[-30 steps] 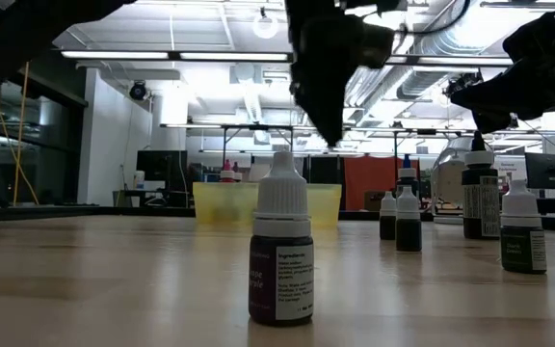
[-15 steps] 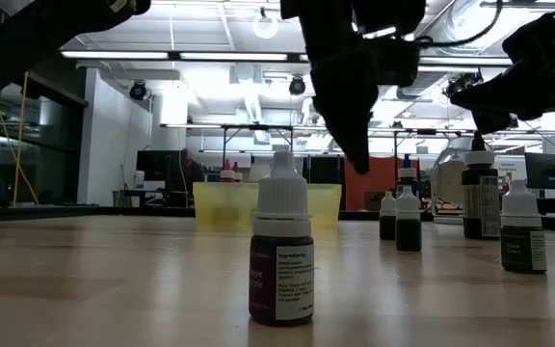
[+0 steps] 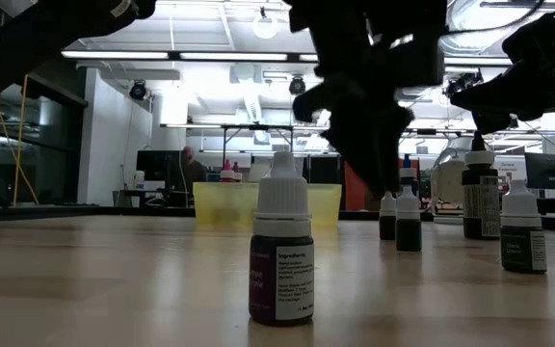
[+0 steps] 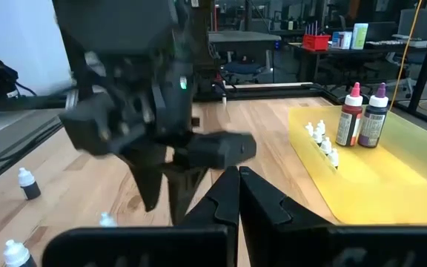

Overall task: Pick & Place food coloring
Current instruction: Put the top small green food coloring into the yellow container

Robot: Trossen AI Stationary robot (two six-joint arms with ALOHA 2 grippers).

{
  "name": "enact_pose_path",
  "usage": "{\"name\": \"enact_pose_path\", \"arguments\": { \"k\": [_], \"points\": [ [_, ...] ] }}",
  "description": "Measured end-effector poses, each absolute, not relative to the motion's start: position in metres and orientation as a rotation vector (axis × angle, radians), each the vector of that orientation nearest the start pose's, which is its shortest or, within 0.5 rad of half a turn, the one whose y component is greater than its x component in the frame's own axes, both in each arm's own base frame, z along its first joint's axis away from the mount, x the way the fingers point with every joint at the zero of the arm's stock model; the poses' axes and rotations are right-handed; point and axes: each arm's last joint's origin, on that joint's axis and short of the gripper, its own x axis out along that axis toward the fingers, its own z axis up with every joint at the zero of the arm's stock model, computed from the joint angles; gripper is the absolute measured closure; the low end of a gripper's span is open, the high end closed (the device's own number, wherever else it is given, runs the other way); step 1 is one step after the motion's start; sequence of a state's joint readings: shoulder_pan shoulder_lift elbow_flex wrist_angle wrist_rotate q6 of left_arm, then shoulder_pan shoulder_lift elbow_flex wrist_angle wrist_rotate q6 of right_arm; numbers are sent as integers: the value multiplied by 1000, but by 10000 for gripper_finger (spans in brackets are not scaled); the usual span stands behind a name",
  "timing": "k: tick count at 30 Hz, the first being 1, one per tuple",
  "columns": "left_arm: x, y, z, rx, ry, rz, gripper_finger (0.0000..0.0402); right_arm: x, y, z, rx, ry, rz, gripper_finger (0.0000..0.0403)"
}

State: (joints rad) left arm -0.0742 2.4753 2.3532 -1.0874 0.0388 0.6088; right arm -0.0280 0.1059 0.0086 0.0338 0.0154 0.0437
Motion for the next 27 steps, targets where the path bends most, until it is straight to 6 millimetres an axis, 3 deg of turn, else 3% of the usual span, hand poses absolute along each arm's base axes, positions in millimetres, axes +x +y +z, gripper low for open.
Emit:
{"name": "enact_pose_path", "arguments": {
  "k": [10,27],
  "points": [
    [517,-37,200,667,1104,-474,218,104,-3,161,44,62,-44,402],
    [520,-37,189,685,1110,-491,218,104,-3,161,44,62,-44,402]
  ]
}}
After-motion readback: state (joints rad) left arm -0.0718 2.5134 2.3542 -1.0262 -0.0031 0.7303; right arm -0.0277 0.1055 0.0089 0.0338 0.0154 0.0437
